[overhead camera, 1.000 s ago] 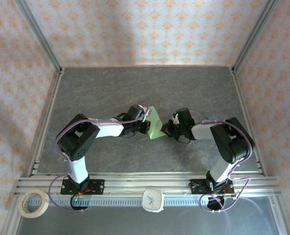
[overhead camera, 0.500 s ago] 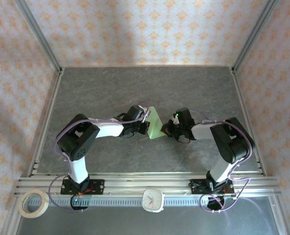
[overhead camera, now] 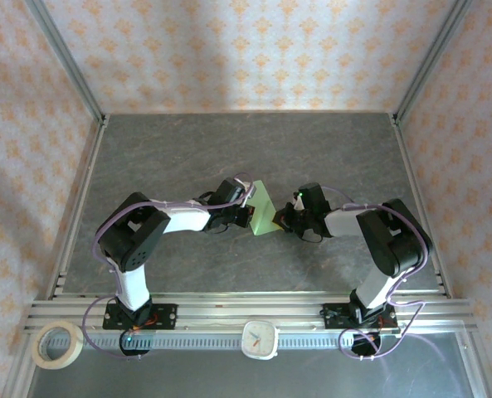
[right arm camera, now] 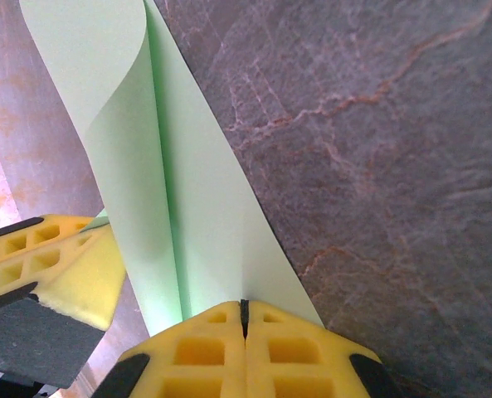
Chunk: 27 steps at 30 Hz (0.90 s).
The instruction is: Fold a paper plane with a square sheet of paper (pick it up from the middle)
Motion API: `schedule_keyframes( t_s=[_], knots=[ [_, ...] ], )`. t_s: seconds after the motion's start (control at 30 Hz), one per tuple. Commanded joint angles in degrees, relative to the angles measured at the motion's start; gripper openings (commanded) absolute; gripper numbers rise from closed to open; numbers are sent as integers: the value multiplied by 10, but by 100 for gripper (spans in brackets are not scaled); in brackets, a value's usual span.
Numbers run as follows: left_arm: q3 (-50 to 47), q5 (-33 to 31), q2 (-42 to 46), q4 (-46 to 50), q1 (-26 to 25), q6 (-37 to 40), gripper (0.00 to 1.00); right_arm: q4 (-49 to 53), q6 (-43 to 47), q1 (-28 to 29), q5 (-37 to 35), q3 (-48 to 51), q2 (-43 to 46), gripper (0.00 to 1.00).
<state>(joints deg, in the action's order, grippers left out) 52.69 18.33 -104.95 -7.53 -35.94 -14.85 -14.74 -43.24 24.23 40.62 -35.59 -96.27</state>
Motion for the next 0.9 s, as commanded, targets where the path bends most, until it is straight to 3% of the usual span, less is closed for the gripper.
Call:
schedule_keyframes(
  t_s=[0.0,0.87],
  knots=[
    [6,-15,-8,-21,4,13,0,63,11,0,-49,8,-20,0],
    [-13,-3,-27,-20,4,18,0,37,-4,0,-9,-11,-2,0]
  ],
)
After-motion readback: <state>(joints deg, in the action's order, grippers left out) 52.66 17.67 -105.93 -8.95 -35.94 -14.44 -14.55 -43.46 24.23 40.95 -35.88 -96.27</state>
